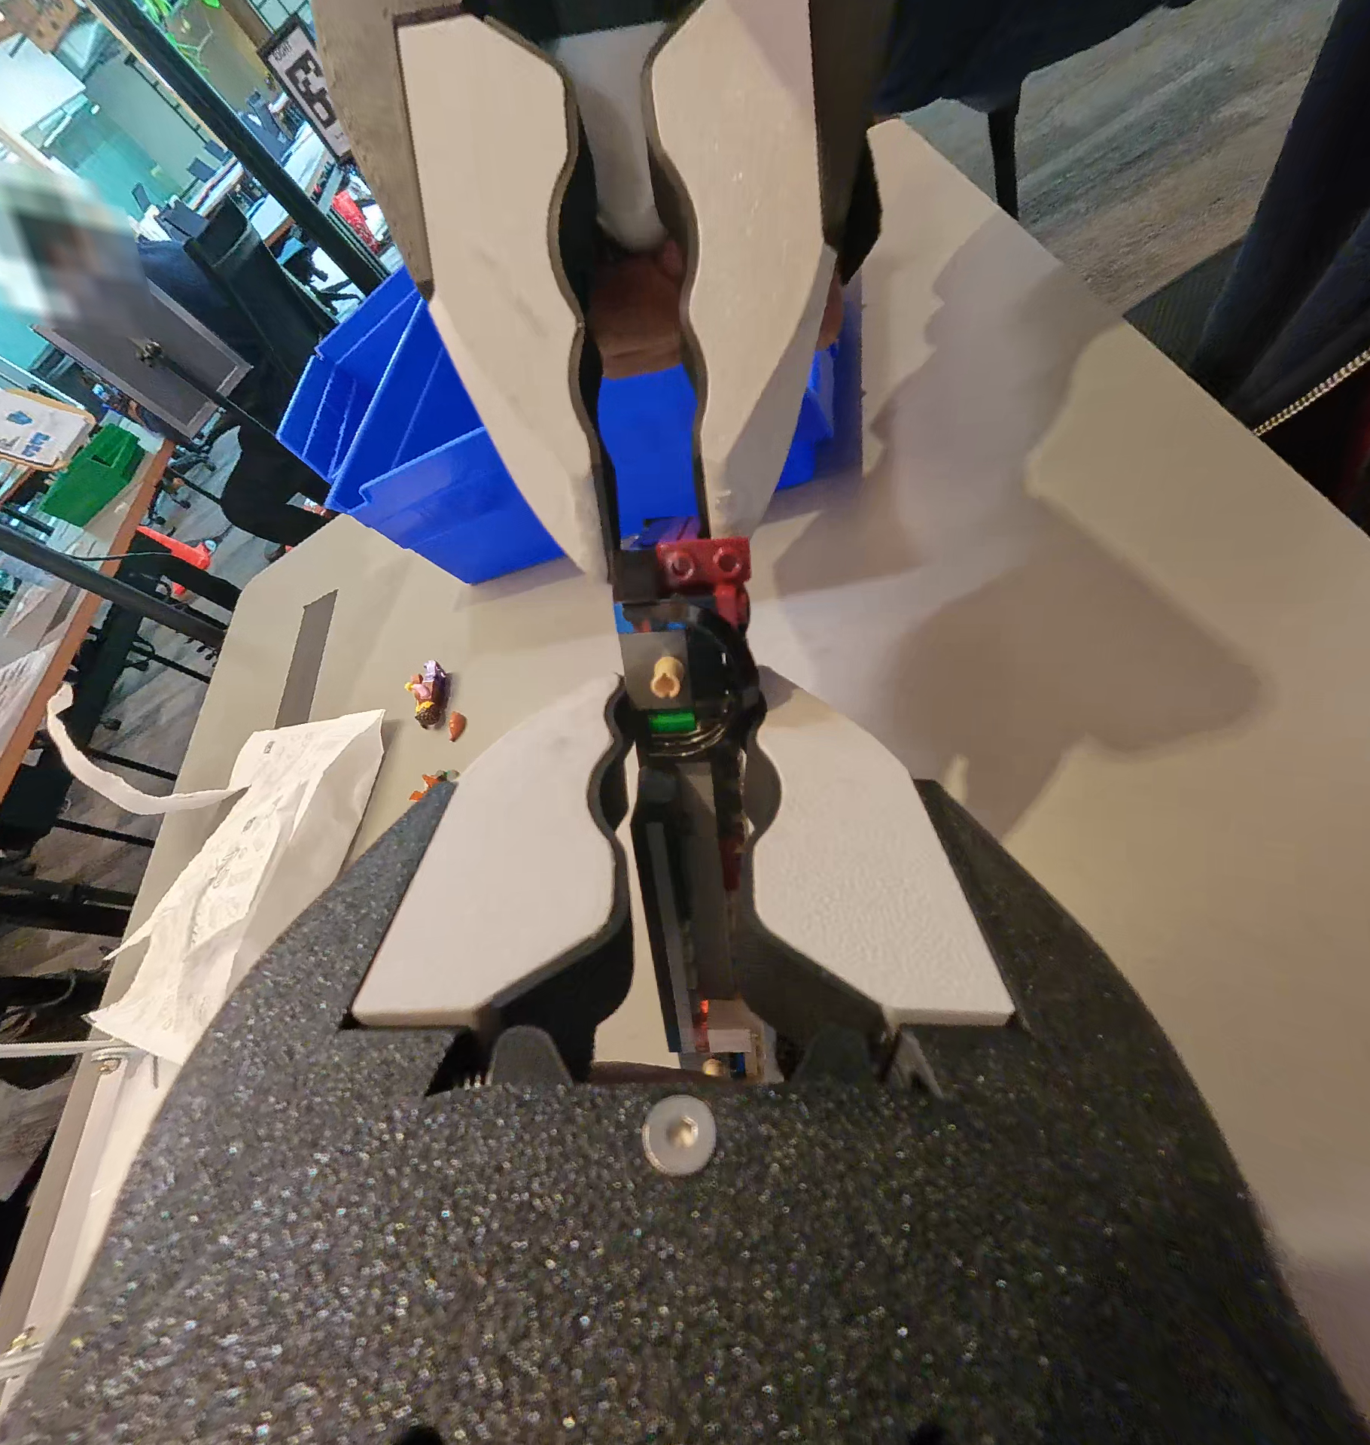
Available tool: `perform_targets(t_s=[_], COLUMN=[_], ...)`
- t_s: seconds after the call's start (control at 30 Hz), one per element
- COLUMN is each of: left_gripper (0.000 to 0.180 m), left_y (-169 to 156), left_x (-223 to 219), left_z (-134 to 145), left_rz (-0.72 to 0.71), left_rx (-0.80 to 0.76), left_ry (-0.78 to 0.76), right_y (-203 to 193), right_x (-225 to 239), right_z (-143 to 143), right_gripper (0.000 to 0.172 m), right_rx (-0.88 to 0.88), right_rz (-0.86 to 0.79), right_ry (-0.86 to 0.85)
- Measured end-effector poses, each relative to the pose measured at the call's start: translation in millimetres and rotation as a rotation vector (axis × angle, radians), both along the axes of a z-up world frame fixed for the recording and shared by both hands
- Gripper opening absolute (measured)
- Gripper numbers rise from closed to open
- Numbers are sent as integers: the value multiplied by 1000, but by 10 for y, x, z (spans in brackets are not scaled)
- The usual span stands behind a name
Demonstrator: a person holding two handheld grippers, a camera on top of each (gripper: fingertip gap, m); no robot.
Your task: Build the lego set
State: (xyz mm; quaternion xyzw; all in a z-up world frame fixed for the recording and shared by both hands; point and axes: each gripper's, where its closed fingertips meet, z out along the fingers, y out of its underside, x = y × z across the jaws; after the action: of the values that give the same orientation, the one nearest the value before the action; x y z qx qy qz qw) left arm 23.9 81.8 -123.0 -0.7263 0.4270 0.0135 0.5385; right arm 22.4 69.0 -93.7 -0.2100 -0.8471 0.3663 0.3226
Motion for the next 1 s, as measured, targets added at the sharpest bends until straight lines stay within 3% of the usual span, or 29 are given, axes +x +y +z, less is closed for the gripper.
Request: perform_targets(t_s=[0.5,1.0], left_gripper=[25,25], left_y=[87,105], left_x=[-71,-70], left_z=[62,81], left_rz=[104,118], left_rx=[147,170], left_ry=[66,100], right_y=[23,21], right_x=[-28,4], right_z=[107,126], right_gripper=[17,18], right_rx=[102,213], right_rz=[-32,6], right_ry=[104,87])
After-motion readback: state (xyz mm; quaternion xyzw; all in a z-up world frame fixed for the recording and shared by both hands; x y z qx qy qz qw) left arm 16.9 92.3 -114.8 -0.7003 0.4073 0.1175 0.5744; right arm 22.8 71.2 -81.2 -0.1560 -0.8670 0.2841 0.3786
